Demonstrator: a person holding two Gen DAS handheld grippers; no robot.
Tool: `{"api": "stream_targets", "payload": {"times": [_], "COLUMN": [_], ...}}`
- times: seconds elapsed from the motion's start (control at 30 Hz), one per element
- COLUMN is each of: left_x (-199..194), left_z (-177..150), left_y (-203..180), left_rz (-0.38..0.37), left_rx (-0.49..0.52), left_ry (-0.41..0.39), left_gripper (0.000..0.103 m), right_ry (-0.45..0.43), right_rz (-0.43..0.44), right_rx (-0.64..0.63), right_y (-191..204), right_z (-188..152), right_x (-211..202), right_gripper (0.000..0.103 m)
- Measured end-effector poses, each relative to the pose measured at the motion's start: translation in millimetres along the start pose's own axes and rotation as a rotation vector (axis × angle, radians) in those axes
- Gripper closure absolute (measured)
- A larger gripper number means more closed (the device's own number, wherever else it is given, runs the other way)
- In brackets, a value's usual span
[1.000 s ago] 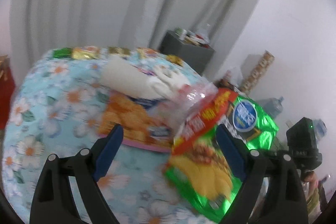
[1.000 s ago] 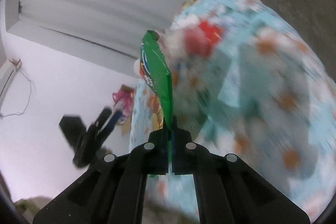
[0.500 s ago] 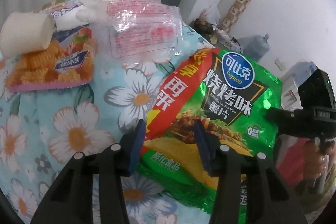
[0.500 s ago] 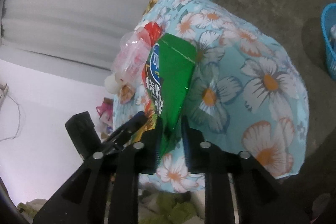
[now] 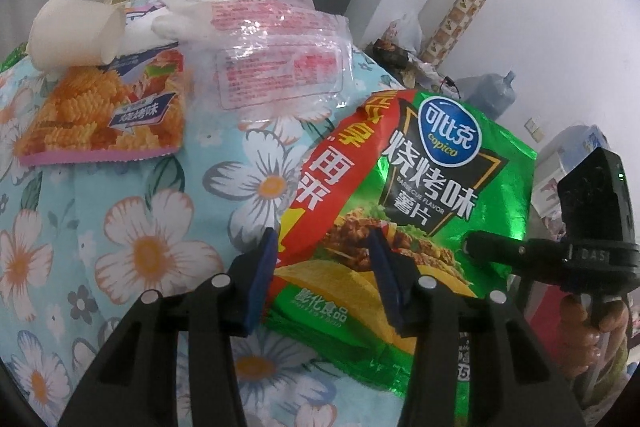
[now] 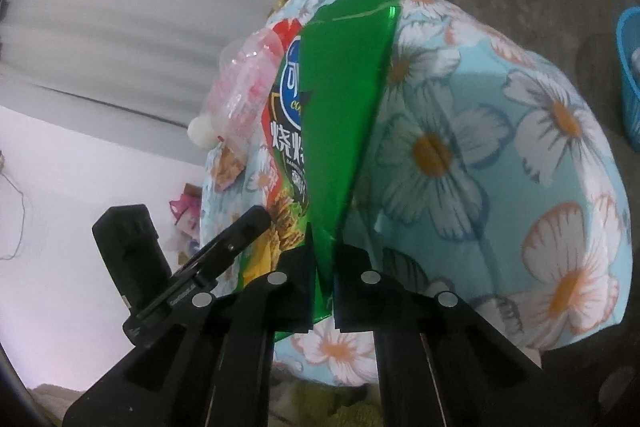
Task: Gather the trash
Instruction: 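Grasp the green chip bag with the right tool while left tool grips its other end, then grasp the white paper cup with the left tool while right tool holds the chip bag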
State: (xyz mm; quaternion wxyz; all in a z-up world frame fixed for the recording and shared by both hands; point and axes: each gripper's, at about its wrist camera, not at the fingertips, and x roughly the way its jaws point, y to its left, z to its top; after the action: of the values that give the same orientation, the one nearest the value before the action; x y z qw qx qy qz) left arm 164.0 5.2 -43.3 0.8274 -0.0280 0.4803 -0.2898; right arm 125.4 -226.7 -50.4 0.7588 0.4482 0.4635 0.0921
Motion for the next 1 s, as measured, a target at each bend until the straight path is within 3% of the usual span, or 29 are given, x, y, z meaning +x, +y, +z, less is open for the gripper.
{"api": "stream_targets", "payload": {"times": [0.17, 0.27, 0.4, 0.5, 0.6, 0.73, 1.0], "left_x": [-19.1, -40.3, -71.5, -85.7, -88.3, -78.8, -55.6], "left_z": [7.8, 24.2, 51.4, 62.9, 69.5, 78.6, 92.9], "left_y": [16.1, 40.5, 97.6, 145.6, 187.8, 218.7, 234.9], "left_rz": [-0.02, -0.004, 0.034, 0.032, -0.014, -0.092, -0.086], "left_rx": [-0.04, -0.107, -0.317, -0.525, -0.703, -0.848, -0.932], "left_ry": [-0.05, -0.121, -0.229, -0.274, -0.279, -0.247, -0.236], "left_gripper": [0.057, 0.047, 0.027, 0.025, 0.025, 0.025, 0.025], "right_ry": [0.0, 0.001, 0.001, -0.001, 0.002, 0.003, 0.004], "right_rz": [-0.025, -0.029, -0.027, -0.025, -0.023, -0.02, -0.015], "right_rx": [-0.013, -0.013, -0.008, -0.006, -0.004, 0.001, 0.009], "right_y": [1.9, 1.6, 3.0, 2.4, -1.8, -4.2, -9.2], "right_z": [-1.3, -1.6, 1.0, 3.2, 2.0, 2.4, 3.8], "right_x": [-0.9, 1.2, 3.7, 1.9, -0.2, -1.9, -3.6], "right_gripper": [0.098, 0.098, 0.098, 0.098, 0.098, 0.098, 0.098]}}
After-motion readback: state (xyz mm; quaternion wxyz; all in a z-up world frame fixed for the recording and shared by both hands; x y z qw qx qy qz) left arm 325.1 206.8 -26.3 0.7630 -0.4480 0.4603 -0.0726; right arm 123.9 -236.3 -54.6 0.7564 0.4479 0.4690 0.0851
